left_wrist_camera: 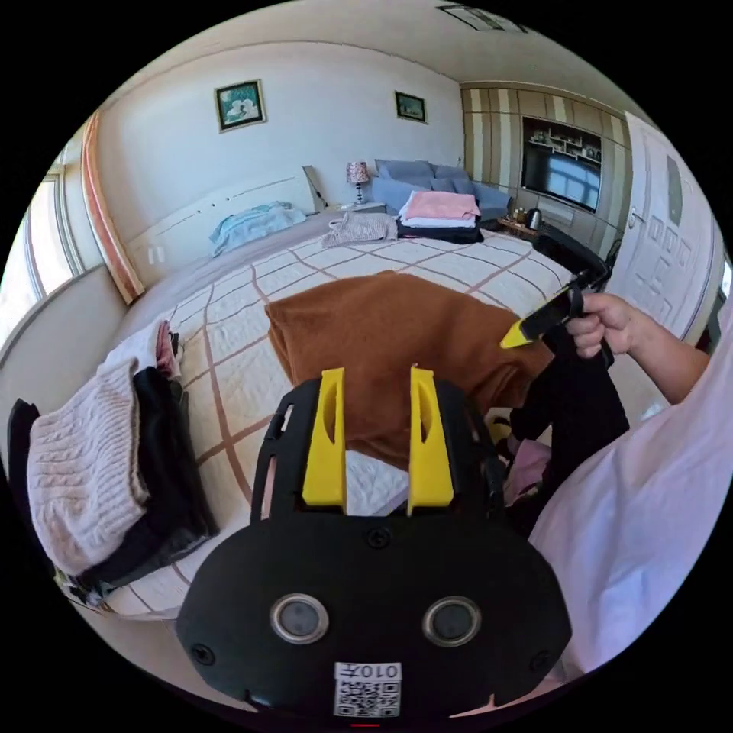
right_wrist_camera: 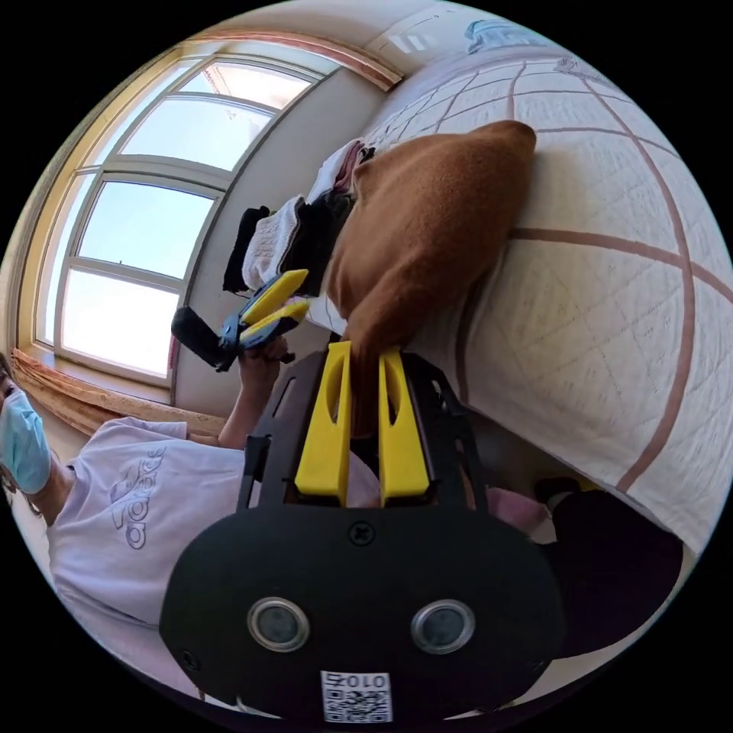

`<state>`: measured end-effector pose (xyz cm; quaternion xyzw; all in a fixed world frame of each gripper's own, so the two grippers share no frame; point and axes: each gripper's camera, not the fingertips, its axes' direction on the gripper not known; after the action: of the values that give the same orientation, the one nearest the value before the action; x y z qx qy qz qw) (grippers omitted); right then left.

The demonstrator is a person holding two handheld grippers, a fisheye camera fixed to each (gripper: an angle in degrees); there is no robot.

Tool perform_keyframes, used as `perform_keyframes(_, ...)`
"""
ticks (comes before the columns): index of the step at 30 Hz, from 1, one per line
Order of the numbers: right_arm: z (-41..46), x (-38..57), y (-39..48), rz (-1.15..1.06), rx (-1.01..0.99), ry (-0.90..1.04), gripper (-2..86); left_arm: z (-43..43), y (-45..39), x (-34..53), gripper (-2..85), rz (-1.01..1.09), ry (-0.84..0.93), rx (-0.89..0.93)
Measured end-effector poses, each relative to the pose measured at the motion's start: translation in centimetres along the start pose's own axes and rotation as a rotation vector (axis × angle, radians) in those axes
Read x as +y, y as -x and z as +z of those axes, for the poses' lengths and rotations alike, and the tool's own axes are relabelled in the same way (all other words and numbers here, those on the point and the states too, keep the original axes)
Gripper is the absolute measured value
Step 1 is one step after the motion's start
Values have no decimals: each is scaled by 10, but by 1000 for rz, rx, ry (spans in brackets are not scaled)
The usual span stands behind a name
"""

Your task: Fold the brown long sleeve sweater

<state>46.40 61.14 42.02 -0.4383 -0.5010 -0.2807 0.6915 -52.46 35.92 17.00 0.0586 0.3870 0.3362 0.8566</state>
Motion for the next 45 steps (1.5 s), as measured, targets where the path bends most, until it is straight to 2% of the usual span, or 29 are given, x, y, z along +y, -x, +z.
perform_keyframes(5, -7, -10, 13, -20, -13, -23, 70, -10, -96, 13, 157, 218, -12, -68)
perform_keyframes(13, -14, 3, 15, -33, 25, 15, 73, 18, -145, -1, 147, 210, -32, -320)
perform_keyframes(16, -29, 17, 8, -68, 7, -18, 81, 21, -140, -10, 114, 186, -41, -274)
perform_keyframes(18, -47, 28, 4, -116, 22, -44, 86, 18, -129, -11, 98, 163, -67, -182)
perform_keyframes(20, -73, 37, -13, -95, -2, -129, 99, 12, -119, -6, 90, 159, -81, -134)
perform_keyframes(24, -112, 32, -76, 26, -185, -242, 138, -14, -88, 11, 79, 140, -144, -30)
perform_keyframes(28, -101, 4, -125, 131, -283, -205, 153, -41, -56, 21, 73, 95, -184, -15)
perform_keyframes(33, -73, -15, -139, 173, -376, -160, 160, -68, -13, 37, 65, 10, -226, -22)
perform_keyframes(38, -57, -40, -140, 224, -436, -157, 162, -80, 10, 48, 59, 63, -257, -10)
perform_keyframes(42, -29, -61, -125, 226, -424, -72, 134, -84, 25, 54, 54, 109, -259, -3)
perform_keyframes(45, -23, -68, -113, 229, -433, -30, 95, -79, 40, 55, 47, 61, -236, 13)
